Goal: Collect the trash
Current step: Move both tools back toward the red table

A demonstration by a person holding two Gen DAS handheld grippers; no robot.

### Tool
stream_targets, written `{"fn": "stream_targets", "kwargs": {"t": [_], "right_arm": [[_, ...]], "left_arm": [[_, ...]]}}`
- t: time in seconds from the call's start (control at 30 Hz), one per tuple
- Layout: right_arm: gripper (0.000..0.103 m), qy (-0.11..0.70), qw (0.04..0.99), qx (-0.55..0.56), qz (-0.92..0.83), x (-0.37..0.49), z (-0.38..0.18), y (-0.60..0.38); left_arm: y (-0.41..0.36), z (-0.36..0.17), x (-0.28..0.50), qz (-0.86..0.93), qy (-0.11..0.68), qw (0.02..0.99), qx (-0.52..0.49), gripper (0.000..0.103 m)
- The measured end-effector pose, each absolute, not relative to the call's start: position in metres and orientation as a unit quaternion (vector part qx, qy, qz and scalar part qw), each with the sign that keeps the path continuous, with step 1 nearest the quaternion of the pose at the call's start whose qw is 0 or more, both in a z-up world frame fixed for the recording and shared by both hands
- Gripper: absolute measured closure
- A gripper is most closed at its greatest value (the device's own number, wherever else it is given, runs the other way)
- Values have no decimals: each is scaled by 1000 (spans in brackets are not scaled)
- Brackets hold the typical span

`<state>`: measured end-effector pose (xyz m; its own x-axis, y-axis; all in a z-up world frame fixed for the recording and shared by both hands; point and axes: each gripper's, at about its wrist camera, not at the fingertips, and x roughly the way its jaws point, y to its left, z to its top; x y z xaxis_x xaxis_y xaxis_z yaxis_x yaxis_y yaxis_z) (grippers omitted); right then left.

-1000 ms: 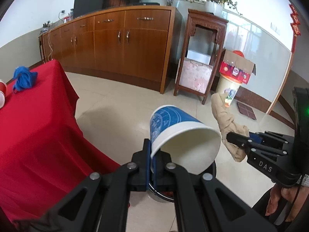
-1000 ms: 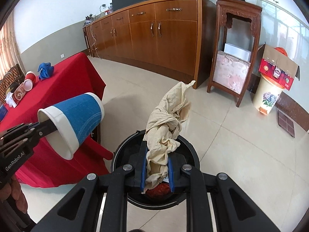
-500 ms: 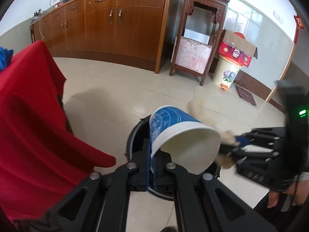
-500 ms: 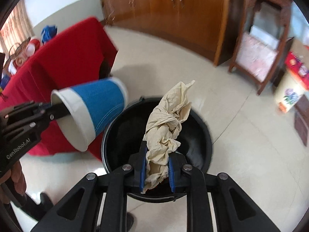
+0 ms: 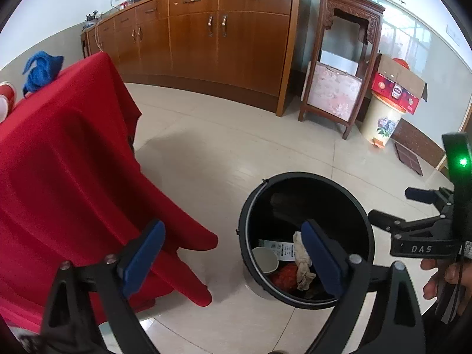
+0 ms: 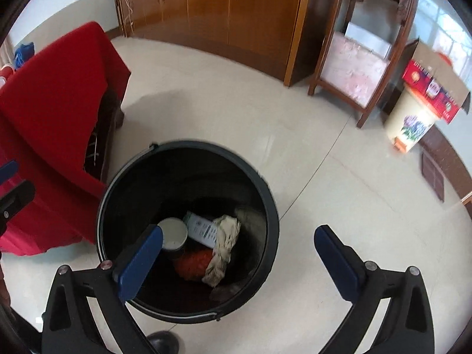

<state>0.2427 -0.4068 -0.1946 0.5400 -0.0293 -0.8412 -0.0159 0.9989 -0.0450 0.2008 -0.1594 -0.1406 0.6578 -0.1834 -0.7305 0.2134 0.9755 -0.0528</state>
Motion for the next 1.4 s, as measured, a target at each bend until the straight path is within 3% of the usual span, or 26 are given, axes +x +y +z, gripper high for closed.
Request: {"fn": "stream_targets", "kwargs": {"t": [0.8,1.4], "right_arm": [[0,417,909,-19,9,205,-143,-351],[0,353,928,-33,111,194,-76,-232]], "left_arm": [[-113,-107,174,-83,352,932,11,4],[-4,-78,132,13,315,948,-35,4]]}}
